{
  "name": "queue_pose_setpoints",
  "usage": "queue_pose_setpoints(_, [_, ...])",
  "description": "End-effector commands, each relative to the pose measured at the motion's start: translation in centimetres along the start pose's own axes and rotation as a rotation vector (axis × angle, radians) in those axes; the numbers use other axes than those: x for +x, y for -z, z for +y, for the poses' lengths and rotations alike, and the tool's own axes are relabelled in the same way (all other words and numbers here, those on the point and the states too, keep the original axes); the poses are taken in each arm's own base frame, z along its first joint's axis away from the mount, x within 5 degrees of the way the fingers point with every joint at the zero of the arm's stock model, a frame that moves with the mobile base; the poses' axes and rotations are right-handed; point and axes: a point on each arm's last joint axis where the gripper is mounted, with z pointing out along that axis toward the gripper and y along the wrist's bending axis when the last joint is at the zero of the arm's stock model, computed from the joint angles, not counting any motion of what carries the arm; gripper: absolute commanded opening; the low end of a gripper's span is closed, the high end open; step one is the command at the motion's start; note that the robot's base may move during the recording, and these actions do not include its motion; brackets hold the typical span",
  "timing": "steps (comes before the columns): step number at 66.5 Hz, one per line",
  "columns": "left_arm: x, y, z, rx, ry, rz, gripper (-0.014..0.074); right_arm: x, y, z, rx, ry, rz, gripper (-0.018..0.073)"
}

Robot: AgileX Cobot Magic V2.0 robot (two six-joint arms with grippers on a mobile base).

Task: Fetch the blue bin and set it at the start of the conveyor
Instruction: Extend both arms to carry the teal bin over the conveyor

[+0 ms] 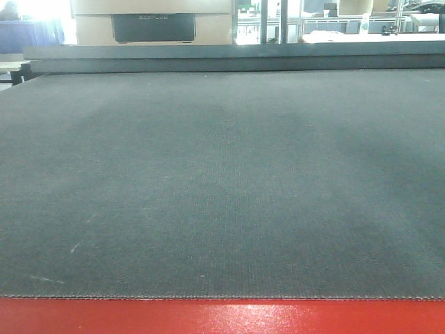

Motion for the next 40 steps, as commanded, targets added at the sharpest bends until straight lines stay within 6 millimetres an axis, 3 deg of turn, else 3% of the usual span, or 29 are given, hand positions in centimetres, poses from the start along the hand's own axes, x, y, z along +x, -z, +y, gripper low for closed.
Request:
queue_pose_setpoints(1, [-1.0, 0.6, -0.1, 0.016, 0.024, -0.079, -0.0111, -0.7, 0.6, 0.0, 0.0, 0.034, -0.065, -0.0151])
queue_pose_setpoints(18, [-0.1, 0.6, -0.1, 0.011, 0.023, 0.013, -0.0111, -0.5, 0.7, 0.1, -0.006, 0.027, -0.036, -0.0151])
queue_pose_setpoints(28, [2.0, 0.0, 0.0, -0.003, 0.02, 0.231, -0.0111, 0.7, 0.3, -0.2, 0.017, 0.029, 0.09, -0.0151])
queue_pose_setpoints(40, [5.6, -2.7, 0.4, -0.019, 0.025, 0.423, -0.0111, 2.3, -2.5, -0.9, 0.063, 0.042, 0.257, -0.0151])
